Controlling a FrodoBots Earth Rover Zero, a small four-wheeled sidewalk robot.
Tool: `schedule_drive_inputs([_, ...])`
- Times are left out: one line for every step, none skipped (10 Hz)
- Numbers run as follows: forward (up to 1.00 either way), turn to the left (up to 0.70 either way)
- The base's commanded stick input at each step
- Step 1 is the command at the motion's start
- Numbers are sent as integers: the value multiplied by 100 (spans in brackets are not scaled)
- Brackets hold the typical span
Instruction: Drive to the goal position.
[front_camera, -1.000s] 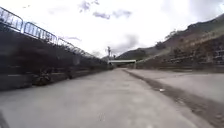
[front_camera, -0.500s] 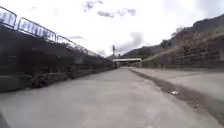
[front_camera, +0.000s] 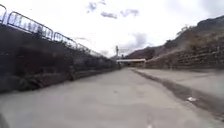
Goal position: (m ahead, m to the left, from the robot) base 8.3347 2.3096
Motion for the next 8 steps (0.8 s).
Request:
schedule_drive_inputs([100, -23])
schedule_drive_inputs([100, -8])
schedule_drive_inputs([100, 0])
schedule_drive_inputs([100, 0])
schedule_drive_inputs([100, 0])
schedule_drive_inputs([100, 0])
schedule_drive_inputs([100, 0])
schedule_drive_inputs([100, 0])
